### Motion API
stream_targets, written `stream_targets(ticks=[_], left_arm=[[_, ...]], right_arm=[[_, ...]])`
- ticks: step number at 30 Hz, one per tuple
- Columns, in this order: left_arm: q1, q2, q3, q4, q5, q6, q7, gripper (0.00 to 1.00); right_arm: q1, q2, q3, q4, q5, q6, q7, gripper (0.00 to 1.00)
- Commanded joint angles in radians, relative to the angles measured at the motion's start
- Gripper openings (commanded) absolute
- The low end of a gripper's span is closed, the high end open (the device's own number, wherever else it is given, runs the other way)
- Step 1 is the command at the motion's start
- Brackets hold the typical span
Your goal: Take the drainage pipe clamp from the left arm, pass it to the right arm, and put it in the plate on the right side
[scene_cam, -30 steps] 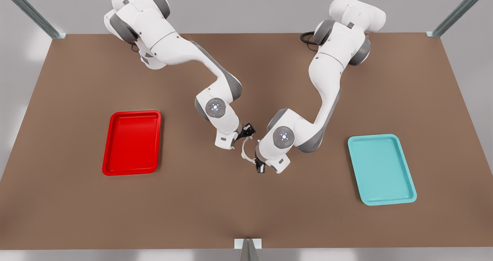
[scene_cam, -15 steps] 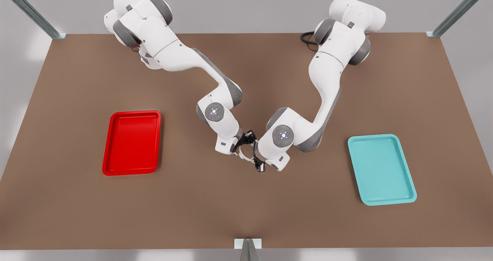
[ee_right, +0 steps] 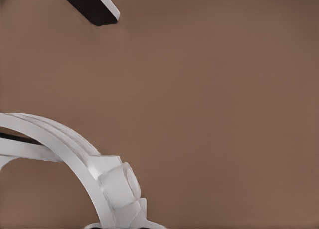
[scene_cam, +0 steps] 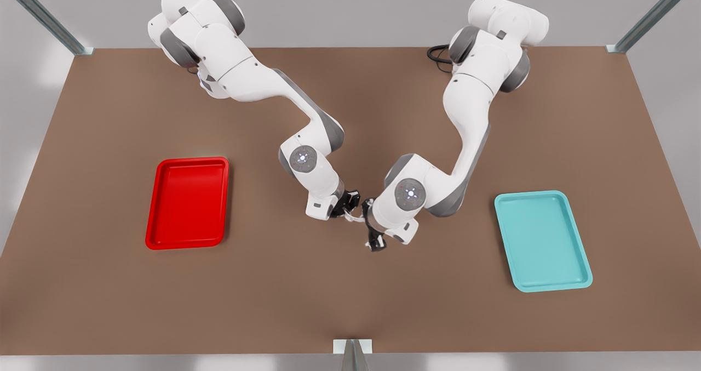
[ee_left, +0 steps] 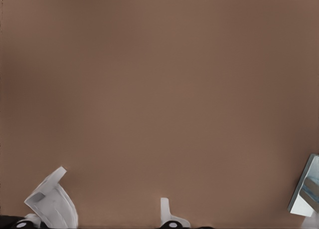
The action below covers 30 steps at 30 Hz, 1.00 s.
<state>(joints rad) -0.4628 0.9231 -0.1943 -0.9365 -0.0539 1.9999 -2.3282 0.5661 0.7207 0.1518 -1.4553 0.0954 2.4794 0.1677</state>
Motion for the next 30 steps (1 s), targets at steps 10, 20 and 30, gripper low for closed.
stream_targets(ticks=[10,20,30], left_arm=[[0.216,-0.202,-0.004,0.002,0.031,-0.504,0.711,1.00],[0.447,-0.633,-0.039,-0.476,0.167,-0.418,2.310,1.00],[0.520,-0.616,-0.036,-0.309,0.083,-0.529,2.317,1.00]], right_arm=[[-0.005,0.000,0.000,-0.011,-0.005,0.000,0.024,0.21],[-0.429,-0.207,-0.028,-0.350,-0.105,-0.140,-0.224,0.21],[-0.713,-0.418,-0.032,-0.588,-0.316,-0.248,-0.478,0.21]])
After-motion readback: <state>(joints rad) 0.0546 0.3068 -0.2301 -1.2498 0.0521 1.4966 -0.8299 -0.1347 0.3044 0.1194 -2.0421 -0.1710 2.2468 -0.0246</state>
